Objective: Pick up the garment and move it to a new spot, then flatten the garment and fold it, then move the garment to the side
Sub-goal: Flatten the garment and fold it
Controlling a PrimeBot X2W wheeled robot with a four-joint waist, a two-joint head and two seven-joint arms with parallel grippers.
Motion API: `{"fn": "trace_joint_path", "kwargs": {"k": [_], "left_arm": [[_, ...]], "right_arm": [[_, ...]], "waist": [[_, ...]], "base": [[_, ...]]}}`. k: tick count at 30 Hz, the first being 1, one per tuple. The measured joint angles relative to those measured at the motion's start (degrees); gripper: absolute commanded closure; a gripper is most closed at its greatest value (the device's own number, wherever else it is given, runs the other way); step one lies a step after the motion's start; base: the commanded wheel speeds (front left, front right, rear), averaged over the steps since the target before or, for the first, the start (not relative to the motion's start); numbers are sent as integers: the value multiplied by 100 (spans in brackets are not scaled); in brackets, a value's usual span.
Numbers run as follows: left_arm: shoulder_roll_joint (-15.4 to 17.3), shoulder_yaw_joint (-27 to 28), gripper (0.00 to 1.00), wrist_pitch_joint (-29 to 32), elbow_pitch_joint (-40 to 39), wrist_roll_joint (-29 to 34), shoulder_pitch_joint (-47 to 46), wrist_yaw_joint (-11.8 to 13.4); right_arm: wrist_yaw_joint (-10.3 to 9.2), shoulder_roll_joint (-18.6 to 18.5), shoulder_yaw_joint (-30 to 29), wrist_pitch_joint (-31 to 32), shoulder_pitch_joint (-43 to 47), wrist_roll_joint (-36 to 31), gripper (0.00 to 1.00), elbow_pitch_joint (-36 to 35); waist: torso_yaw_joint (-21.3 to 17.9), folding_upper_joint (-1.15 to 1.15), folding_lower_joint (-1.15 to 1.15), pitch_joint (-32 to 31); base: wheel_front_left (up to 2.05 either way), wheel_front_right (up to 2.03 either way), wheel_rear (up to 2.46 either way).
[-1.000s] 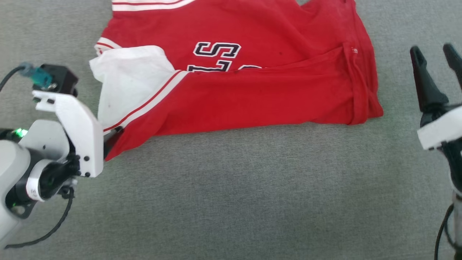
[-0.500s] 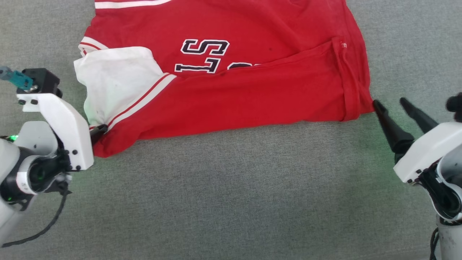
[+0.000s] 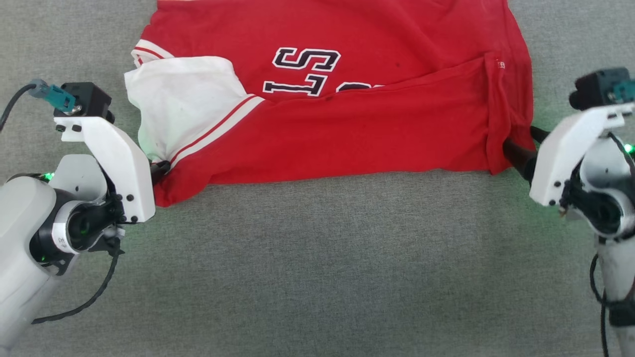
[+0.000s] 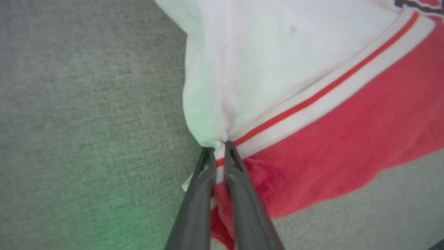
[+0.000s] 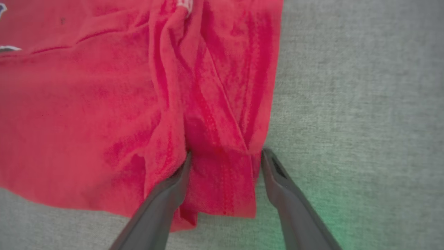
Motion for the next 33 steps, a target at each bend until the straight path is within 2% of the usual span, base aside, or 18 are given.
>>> {"fn": "trace_joint_path", "kwargs": {"k": [1, 2, 8, 15, 21, 27, 31, 33], "left_arm": [[-20, -7, 100, 0, 21, 2, -14, -8], [-36, -7, 100, -4, 37, 8, -19, -9], [-48, -4, 100, -48, 59, 25, -52, -56], [180, 82, 100, 77, -268, -65, 7, 120], [626, 142, 100, 202, -1026, -118, 314, 488], [1078, 224, 100, 156, -2002, -169, 771, 995], [1226, 207, 100, 66, -2508, -210, 1133, 1295], [1222, 160, 100, 12, -2604, -225, 1291, 1358]], "right_arm": [[-1, -40, 71, 166, -99, 9, 68, 87], [-1, -64, 118, 298, -180, 15, 100, 146], [1, -163, 145, 686, -331, 130, 100, 175], [2, -327, 46, 1028, -237, 394, 100, -232], [2, -676, -156, 1523, 175, 613, 100, -803], [2, -798, -495, 1887, 654, 871, 100, -1385], [2, -881, -700, 2111, 1004, 957, 100, -1672], [2, -876, -795, 2111, 1123, 951, 100, -1723]], "waist": [[19, 0, 0, 7], [34, 0, 0, 13], [74, 0, 0, 2], [44, 0, 0, -81], [59, -1, 0, -183], [89, -1, 0, -208], [97, -1, 0, -185], [104, 0, 0, -158]], "base": [[0, 0, 0], [0, 0, 0], [0, 0, 0], [0, 0, 0], [0, 0, 0], [0, 0, 0], [0, 0, 0], [0, 0, 0]]}}
